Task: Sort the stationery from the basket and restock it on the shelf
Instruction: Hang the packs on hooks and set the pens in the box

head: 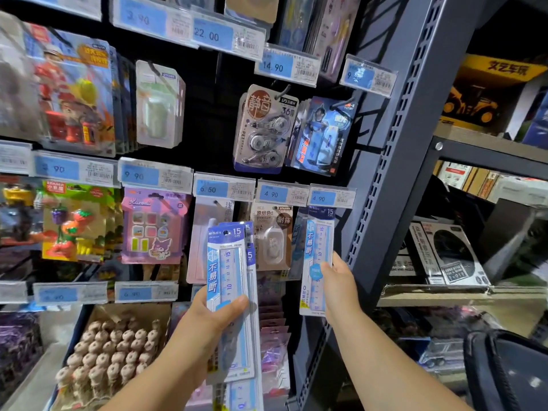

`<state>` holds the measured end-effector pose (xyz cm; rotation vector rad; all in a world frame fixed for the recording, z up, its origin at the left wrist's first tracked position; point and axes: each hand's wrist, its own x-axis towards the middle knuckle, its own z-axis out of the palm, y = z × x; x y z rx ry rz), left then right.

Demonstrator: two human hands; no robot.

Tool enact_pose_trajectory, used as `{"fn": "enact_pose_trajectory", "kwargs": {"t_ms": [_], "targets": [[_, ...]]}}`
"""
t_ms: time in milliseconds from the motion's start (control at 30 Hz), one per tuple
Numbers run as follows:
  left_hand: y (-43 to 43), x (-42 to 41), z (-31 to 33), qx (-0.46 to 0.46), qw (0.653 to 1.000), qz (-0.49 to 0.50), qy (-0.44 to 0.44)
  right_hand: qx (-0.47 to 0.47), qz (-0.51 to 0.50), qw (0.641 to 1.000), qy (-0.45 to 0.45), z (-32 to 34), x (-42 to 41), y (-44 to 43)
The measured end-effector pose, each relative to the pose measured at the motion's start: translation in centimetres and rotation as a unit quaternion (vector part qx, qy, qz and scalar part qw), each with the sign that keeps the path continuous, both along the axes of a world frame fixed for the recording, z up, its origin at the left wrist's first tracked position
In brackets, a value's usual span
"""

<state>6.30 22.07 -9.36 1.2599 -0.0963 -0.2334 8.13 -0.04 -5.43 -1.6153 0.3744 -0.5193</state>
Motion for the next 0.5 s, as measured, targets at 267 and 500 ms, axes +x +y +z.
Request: {"fn": "enact_pose_trajectory", "kwargs": {"t_ms": [267,500], "targets": [[0.0,0.5,-0.7,0.003,1.000,0.000,-0.008,-0.042,-0.051,0.998,0.015,-1.3,2.8,0.3],[-0.4,0.5,-0.6,0.011,1.000,0.011,-0.006,-0.148,-0.153,0.976,0.036,-0.8,1.9,1.9]]}}
